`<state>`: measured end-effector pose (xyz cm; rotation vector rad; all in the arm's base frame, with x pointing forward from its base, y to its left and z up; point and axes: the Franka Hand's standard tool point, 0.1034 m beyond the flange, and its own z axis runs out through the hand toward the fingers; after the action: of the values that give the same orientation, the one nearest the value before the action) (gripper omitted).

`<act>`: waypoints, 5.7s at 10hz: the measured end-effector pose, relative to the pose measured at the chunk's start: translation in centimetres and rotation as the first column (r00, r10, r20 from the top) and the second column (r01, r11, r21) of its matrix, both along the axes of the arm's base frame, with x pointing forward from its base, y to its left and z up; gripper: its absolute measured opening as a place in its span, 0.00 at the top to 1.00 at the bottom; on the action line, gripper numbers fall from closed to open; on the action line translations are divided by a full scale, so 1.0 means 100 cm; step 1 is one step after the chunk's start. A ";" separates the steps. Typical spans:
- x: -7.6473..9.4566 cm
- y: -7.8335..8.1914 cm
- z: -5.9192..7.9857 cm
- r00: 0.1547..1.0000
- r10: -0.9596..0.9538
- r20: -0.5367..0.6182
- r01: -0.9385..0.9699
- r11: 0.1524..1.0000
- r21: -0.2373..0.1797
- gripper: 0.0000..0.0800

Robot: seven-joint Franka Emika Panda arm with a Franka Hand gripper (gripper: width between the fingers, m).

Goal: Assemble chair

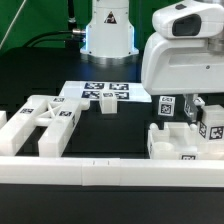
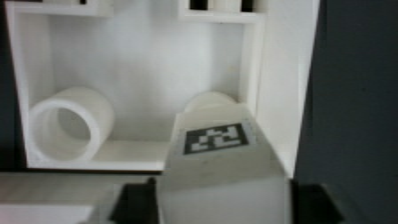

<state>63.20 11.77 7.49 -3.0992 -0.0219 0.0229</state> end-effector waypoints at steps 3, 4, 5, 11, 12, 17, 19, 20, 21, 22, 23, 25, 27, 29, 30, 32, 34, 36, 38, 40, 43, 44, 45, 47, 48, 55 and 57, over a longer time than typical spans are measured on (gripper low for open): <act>0.000 0.001 0.000 0.976 -0.218 -0.010 0.218 0.976 0.002 0.64; 0.000 0.002 0.000 0.949 -0.316 -0.012 0.316 0.949 -0.001 0.64; 0.000 0.003 0.000 0.894 -0.448 -0.012 0.448 0.894 -0.003 0.64; -0.003 0.005 0.000 0.468 -0.883 -0.021 0.884 0.468 0.023 0.64; -0.002 0.005 0.000 0.397 -0.917 -0.032 0.918 0.396 0.023 0.64; -0.002 0.003 -0.001 0.506 -0.862 -0.029 0.863 0.505 0.027 0.26; -0.002 0.003 -0.001 0.630 -0.776 -0.018 0.776 0.630 0.032 0.20; -0.002 0.002 -0.001 0.696 -0.718 -0.011 0.718 0.695 0.034 0.19; 0.000 0.000 0.000 0.793 -0.609 0.002 0.608 0.793 0.037 0.19; 0.001 -0.001 0.001 0.854 -0.519 0.013 0.519 0.854 0.033 0.19; 0.000 -0.001 0.000 0.871 -0.491 0.015 0.490 0.871 0.032 0.19; 0.000 -0.001 0.000 0.936 -0.350 0.026 0.350 0.936 0.030 0.19; 0.000 -0.004 0.000 0.985 -0.168 0.036 0.168 0.986 0.017 0.19; -0.001 0.002 0.000 0.998 -0.047 0.047 0.047 0.999 0.009 0.19; -0.002 0.006 -0.001 0.999 0.005 0.054 -0.006 1.000 0.006 0.19; 0.000 0.003 -0.001 0.988 0.141 0.061 -0.142 0.990 0.001 0.19; 0.000 0.002 -0.001 0.984 0.165 0.062 -0.165 0.986 0.000 0.20; 0.000 0.002 -0.001 0.985 0.164 0.062 -0.164 0.986 0.000 0.65; 0.000 0.002 -0.001 0.989 0.138 0.061 -0.138 0.990 0.002 0.64; 0.000 0.003 -0.001 0.996 0.060 0.059 -0.061 0.998 0.010 0.64; 0.000 -0.004 -0.001 0.975 -0.217 0.049 0.216 0.976 0.015 0.64; 0.000 -0.006 -0.001 0.963 -0.265 0.048 0.264 0.964 0.014 0.64; 0.001 -0.010 -0.001 0.934 -0.355 0.046 0.355 0.935 0.012 0.64; 0.002 -0.018 -0.001 0.887 -0.458 0.047 0.459 0.889 0.005 0.64; 0.003 -0.022 -0.001 0.865 -0.499 0.048 0.499 0.866 0.002 0.64; -0.051 -0.058 0.029 0.921 -0.386 0.053 0.385 0.922 0.023 0.19; -0.047 -0.052 0.028 0.920 -0.389 0.054 0.388 0.921 0.025 0.19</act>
Offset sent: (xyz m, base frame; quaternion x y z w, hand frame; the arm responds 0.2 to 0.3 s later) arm -0.0051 0.0058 0.0016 -0.0018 0.0139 0.2500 0.9681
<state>58.47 6.57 10.27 -3.0265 0.5888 -0.0800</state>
